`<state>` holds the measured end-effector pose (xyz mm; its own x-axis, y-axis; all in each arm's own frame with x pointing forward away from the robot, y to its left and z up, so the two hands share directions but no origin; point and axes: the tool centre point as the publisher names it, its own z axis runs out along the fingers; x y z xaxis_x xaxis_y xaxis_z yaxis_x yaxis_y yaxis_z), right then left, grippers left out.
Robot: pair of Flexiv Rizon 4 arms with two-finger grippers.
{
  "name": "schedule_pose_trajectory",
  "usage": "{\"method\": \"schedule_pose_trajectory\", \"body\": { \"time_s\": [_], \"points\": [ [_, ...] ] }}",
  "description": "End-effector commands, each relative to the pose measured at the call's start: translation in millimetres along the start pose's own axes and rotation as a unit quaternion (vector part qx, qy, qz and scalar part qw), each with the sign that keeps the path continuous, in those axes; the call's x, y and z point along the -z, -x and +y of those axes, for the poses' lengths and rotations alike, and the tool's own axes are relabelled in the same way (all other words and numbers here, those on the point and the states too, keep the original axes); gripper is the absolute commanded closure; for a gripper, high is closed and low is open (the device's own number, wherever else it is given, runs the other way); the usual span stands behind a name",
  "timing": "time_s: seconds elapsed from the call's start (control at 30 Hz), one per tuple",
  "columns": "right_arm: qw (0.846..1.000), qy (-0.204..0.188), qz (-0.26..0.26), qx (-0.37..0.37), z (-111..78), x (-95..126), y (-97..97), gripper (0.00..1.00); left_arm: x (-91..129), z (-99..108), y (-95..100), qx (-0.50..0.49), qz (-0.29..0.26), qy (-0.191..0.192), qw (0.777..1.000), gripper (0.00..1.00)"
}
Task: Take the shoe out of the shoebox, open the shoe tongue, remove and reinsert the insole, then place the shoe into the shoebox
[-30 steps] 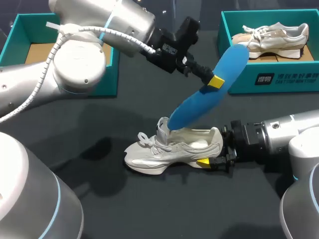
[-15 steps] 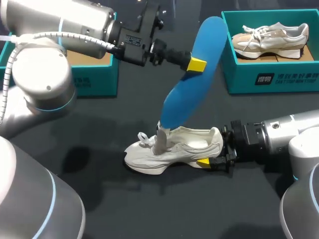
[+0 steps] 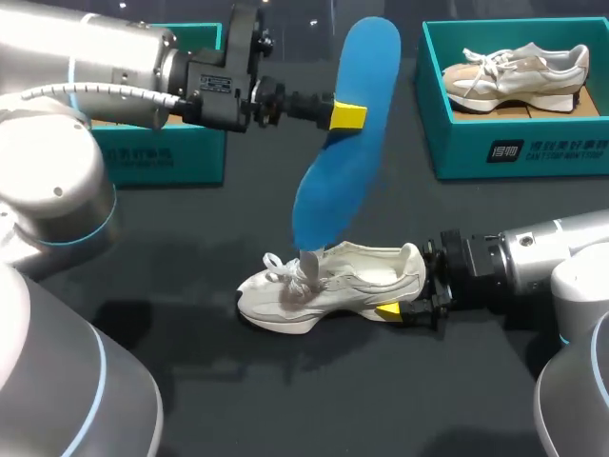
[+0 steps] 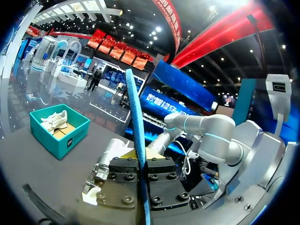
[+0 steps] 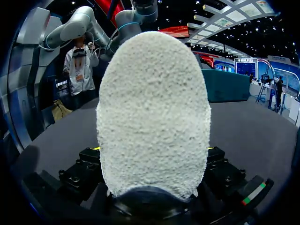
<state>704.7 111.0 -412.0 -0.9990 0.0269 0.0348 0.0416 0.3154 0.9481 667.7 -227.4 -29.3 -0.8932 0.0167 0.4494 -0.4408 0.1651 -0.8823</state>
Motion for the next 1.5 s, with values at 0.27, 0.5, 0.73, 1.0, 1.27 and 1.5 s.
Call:
{"method": "schedule_pose_trajectory", "body": {
  "time_s": [0.27,0.5,0.73,1.0,1.27,1.5],
  "points": [
    [1.0,-0.002,0.0,0.0,1.2,-1,-0.8,1.0,22,12,-19.7,0.0,-0.019,-0.018,1.0,1.0],
    [1.0,-0.002,0.0,0.0,1.2,-1,-0.8,1.0,35,21,-40.6,0.009,-0.012,-0.046,0.999,1.0],
    [1.0,-0.002,0.0,0.0,1.2,-1,-0.8,1.0,48,25,-51.2,0.016,-0.02,-0.064,0.998,1.0],
    [1.0,-0.002,0.0,0.0,1.2,-1,-0.8,1.0,60,37,-65.3,0.018,-0.016,-0.075,0.997,1.0],
    [1.0,-0.002,0.0,0.0,1.2,-1,-0.8,1.0,61,38,-66.4,0.016,-0.009,-0.08,0.997,1.0],
    [1.0,-0.018,0.0,-0.004,1.8,4,0.3,0.95,61,38,-66.4,0.016,-0.009,-0.08,0.997,1.0]
  ]
}}
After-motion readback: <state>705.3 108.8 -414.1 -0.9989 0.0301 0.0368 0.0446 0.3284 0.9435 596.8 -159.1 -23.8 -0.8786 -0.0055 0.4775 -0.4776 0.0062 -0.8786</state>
